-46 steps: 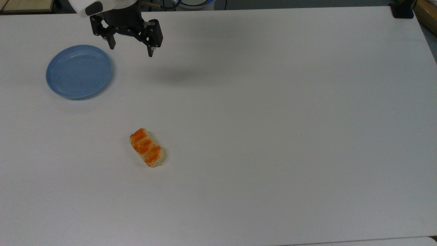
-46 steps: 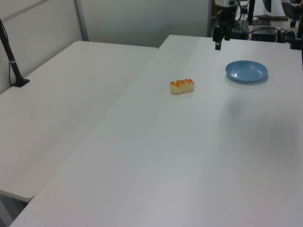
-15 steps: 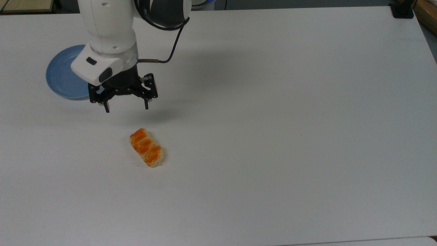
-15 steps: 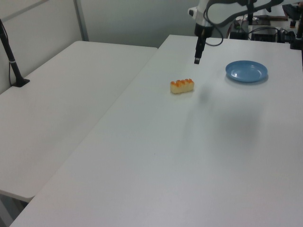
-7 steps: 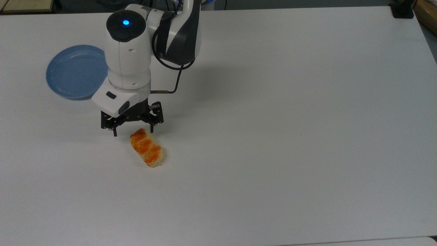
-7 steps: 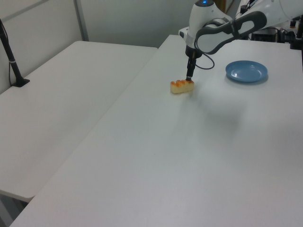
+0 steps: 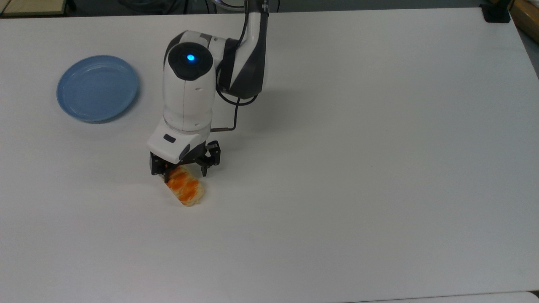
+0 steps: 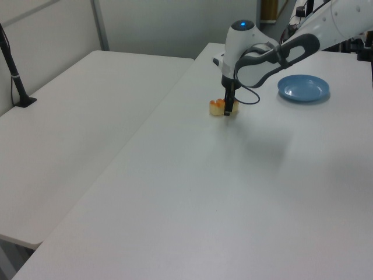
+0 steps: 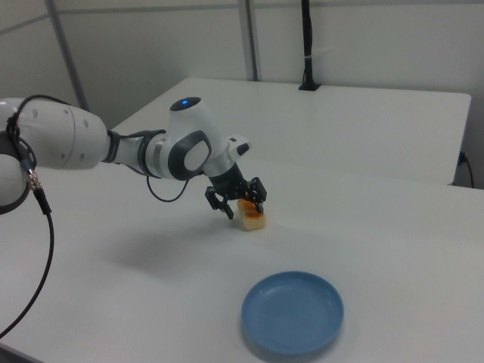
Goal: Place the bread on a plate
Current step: 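Close the gripper around the bread roll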
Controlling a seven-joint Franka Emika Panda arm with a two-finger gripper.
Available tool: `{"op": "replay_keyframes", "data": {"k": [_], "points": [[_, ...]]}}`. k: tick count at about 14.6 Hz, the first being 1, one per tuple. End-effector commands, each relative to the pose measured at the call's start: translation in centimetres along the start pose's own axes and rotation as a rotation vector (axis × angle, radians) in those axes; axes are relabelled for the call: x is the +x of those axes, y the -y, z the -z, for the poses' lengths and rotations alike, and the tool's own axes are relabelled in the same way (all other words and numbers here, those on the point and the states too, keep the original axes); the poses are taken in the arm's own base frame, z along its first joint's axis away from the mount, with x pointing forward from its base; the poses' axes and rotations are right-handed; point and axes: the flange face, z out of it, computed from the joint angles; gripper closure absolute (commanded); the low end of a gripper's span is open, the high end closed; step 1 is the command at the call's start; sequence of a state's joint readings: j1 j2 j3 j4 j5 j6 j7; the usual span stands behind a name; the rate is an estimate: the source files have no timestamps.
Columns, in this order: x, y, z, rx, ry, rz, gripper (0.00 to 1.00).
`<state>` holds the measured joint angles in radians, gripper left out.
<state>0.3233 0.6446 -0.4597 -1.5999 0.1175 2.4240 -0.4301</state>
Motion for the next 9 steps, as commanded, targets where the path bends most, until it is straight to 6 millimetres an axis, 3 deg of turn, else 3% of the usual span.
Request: {"op": "replay_keyframes", "data": {"k": [1,4,9], "points": [[1.4,-0.5,0.0,-0.027,-0.033,-0.02,0.34],[1.3,-1.0,0.2,-0.035,-0.034,-0.017,0.43],[1.8,-1.5,3.1,-0.042,-0.071,-0.011,0.63]]}}
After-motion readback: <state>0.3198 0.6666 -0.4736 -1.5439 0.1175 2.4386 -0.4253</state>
